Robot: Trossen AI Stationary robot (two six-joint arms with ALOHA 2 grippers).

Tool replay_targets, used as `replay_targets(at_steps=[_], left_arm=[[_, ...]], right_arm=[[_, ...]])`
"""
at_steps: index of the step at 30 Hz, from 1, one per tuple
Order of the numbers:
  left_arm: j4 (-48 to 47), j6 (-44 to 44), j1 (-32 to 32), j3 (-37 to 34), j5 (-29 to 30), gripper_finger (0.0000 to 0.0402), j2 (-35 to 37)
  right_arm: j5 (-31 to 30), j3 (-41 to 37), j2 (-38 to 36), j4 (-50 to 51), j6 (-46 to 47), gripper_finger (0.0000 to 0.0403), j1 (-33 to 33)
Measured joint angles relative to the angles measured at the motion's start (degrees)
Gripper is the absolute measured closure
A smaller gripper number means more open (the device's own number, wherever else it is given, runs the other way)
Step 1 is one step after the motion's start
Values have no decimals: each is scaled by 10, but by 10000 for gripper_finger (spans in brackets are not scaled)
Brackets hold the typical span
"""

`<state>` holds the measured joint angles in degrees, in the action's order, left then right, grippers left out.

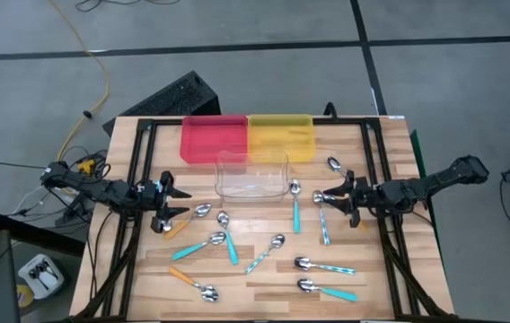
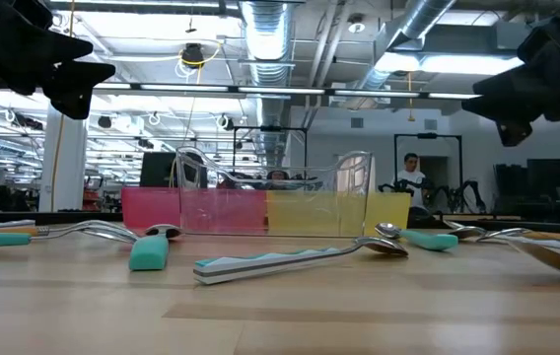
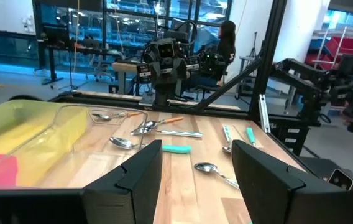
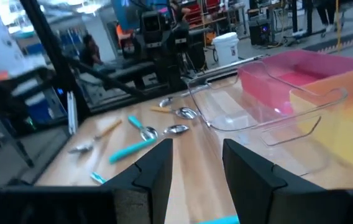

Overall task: Sort silverware by color (type)
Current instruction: Put the yellow spoon into the yellow bin

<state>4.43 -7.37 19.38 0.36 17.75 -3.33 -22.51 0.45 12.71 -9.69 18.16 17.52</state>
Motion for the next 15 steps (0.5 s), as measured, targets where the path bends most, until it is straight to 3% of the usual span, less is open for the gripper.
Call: replay_targets(at_steps=[6, 11, 15], left_arm=[[1, 28, 0, 0, 27, 221, 0], [4, 17, 0, 0, 45, 221, 0], [17, -1, 0, 0, 45, 221, 0]], right_arm=[[-15, 0, 0, -3, 3, 237, -5], [-16, 0, 0, -12, 62, 237, -4], [-20, 0, 0, -31, 36, 237, -9]])
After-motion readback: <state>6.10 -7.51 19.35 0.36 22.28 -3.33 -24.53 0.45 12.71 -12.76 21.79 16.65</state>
